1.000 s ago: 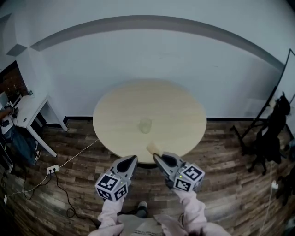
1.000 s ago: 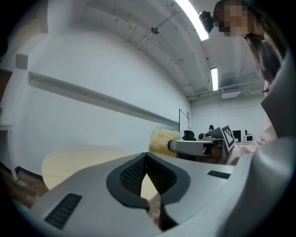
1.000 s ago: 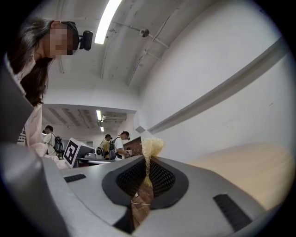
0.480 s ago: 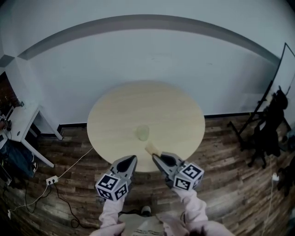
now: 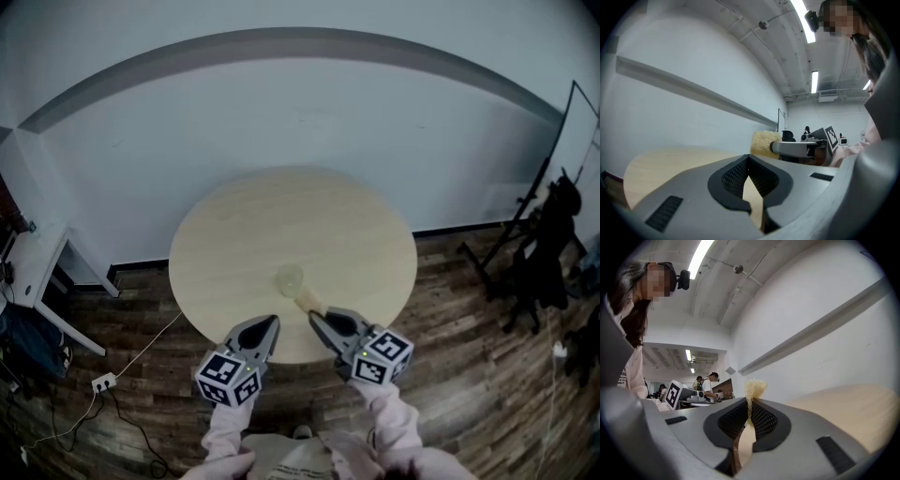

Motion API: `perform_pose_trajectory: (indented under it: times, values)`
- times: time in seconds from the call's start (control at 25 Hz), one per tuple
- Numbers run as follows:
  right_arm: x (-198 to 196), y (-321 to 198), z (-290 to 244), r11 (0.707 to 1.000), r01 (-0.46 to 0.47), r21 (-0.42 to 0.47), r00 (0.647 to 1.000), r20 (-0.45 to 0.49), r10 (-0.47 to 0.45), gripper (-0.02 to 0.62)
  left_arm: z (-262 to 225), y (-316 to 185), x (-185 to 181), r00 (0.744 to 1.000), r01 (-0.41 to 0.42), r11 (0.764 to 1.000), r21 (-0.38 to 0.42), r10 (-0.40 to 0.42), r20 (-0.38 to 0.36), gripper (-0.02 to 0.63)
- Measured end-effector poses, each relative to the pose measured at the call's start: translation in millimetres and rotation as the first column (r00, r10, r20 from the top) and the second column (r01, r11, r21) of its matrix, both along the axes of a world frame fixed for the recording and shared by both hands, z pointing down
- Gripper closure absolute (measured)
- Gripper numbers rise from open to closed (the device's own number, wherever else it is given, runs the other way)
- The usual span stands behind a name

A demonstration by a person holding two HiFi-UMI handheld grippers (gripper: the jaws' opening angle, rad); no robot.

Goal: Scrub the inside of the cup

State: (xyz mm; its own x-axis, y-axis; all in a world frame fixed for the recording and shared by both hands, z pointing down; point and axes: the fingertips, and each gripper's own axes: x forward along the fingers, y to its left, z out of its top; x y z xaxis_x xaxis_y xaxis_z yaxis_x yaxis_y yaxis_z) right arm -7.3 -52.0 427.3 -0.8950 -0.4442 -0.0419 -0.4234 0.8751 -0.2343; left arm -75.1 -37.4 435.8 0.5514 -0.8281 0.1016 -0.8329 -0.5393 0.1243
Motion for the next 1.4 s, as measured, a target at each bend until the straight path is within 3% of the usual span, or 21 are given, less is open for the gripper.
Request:
perform_pose_trajectory:
  times: [0.56, 1.4]
  values:
    - [-9, -45, 10, 1.000, 0.008, -0.024, 1.000, -0.022, -0.009, 0.569, 15, -41, -5, 1.000, -0.001, 0.999, -0.032, 0.000, -0.014, 0.606]
    - [-19, -129, 26, 0.989, 0.128, -0.069, 0.988, -0.074, -0.133, 0.569, 52, -118, -14, 0.993, 0.118, 0.985, -0.126, -0.113, 0.044, 0.606]
